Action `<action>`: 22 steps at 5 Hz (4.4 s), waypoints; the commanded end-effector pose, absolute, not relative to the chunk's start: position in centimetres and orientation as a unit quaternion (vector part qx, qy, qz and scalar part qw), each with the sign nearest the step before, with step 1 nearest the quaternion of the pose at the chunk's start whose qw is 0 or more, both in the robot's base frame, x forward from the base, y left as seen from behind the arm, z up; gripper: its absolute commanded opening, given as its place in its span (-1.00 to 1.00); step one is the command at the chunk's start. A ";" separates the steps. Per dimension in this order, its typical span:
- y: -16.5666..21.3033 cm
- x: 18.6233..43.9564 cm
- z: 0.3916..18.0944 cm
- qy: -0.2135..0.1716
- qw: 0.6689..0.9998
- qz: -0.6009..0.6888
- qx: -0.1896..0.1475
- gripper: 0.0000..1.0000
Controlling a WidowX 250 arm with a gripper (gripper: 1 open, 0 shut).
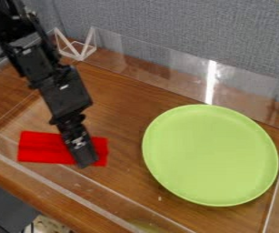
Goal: Move the red object from the green plate to the table
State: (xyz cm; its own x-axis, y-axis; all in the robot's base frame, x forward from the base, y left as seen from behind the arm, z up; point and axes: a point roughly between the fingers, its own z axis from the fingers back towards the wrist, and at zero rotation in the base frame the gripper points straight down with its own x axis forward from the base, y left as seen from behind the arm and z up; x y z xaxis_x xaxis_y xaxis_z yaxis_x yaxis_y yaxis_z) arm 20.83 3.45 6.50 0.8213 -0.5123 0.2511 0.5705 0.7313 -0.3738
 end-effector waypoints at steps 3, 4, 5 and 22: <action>2.4 21.1 13.0 -0.116 0.952 -0.211 -0.189 -1.00; 2.1 21.1 14.1 -0.117 0.954 -0.203 -0.189 -1.00; 1.6 21.2 14.3 -0.109 0.951 -0.219 -0.192 -1.00; -12.1 25.0 12.1 -0.071 0.959 -0.219 -0.163 -1.00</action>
State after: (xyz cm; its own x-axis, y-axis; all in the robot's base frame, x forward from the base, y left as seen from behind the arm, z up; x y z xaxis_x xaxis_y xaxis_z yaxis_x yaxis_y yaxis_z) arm 24.43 -11.80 10.95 0.9027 -0.3993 0.1605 0.4299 0.8541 -0.2929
